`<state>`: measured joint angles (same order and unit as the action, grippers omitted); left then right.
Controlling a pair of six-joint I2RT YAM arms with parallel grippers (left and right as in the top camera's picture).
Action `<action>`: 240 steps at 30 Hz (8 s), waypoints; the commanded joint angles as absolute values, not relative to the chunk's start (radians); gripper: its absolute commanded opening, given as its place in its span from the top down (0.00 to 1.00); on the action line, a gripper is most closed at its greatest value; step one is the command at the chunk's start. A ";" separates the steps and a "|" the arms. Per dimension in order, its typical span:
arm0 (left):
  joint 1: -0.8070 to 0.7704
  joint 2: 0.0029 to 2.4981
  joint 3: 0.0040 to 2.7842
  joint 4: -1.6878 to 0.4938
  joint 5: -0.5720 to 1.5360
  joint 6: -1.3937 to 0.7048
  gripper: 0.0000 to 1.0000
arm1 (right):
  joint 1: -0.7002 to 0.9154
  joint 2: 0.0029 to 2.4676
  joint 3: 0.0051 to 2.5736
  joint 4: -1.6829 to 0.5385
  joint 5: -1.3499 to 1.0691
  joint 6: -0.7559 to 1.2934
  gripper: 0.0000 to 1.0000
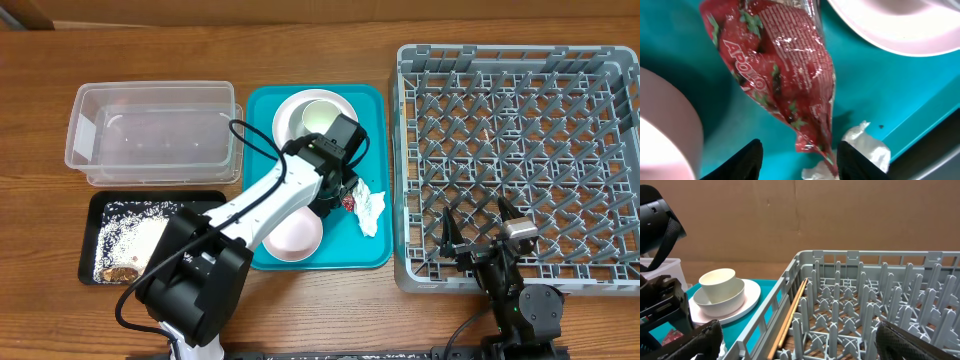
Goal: Sort waste into correct bins and load items into the dishwasher
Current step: 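Grasp the red candy wrapper with the left gripper, then carry the red wrapper left and drop it into the clear bin, then move the left gripper back to the white tissue on the teal tray, then lower the left gripper and pinch the white tissue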
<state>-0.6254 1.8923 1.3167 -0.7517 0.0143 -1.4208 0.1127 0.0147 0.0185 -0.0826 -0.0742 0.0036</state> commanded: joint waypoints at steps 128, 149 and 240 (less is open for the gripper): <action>-0.133 1.509 1.365 -0.811 -0.283 -0.945 0.96 | 0.110 0.004 0.008 -0.077 -0.072 0.005 0.00; 0.068 1.742 1.365 -0.733 -0.235 -1.085 0.71 | 0.110 0.004 0.008 -0.077 -0.072 0.005 0.00; -0.426 1.975 1.405 -0.872 -0.019 -0.126 0.32 | 0.110 0.004 0.008 -0.077 -0.072 0.005 0.00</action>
<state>-0.4240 1.9587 1.4239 -0.8738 -0.0181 -0.1490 0.1127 0.0147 0.0185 -0.0826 -0.0742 0.0032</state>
